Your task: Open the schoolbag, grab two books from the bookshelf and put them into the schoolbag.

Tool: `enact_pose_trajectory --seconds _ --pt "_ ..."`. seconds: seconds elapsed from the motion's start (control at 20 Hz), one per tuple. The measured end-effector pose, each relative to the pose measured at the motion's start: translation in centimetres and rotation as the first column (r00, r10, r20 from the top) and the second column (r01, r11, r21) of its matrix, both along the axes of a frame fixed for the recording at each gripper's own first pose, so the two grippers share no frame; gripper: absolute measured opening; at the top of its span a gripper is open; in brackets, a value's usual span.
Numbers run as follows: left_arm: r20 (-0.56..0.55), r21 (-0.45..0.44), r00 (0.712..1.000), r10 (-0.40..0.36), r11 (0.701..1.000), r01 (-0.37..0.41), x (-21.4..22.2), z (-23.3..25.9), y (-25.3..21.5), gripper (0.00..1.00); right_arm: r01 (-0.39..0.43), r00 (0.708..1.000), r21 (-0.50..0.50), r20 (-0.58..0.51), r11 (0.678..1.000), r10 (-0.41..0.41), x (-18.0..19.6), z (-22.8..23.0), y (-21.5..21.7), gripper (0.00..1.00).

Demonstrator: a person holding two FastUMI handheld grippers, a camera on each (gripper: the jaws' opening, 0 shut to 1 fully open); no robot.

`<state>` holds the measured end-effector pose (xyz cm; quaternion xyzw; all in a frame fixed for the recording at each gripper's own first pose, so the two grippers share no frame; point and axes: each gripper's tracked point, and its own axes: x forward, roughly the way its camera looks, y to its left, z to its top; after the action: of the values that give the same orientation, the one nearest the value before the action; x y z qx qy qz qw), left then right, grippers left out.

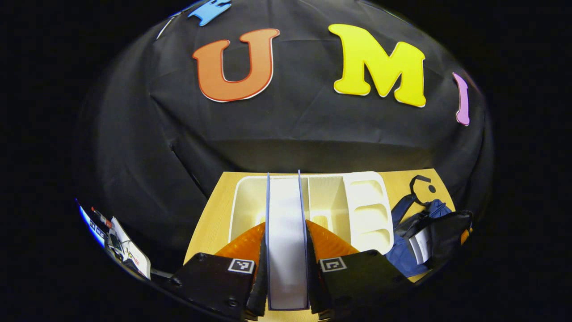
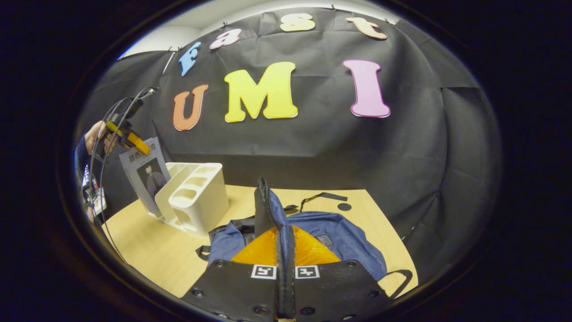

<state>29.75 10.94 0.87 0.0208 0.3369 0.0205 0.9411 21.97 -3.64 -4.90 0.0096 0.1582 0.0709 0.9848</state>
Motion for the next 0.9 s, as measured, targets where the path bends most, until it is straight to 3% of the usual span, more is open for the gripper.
enact_pose_trajectory --seconds 0.45,0.7,0.9 --pt "0.087 -0.188 0.993 0.080 0.980 -0.063 -6.9 1.3 2.1 0.39 -0.012 1.000 -0.003 -0.001 1.000 0.012 -0.3 -0.7 1.2 0.00" --pt "0.093 -0.335 0.985 0.145 0.936 -0.106 -11.3 -0.9 4.2 0.39 -0.012 1.000 -0.017 -0.009 1.000 0.012 -0.2 -0.9 2.1 0.00" --pt "0.059 -0.446 0.978 0.200 0.882 -0.154 -13.9 -4.0 6.1 0.39 -0.014 1.000 -0.039 -0.017 0.999 0.013 -0.2 -1.3 2.6 0.01"
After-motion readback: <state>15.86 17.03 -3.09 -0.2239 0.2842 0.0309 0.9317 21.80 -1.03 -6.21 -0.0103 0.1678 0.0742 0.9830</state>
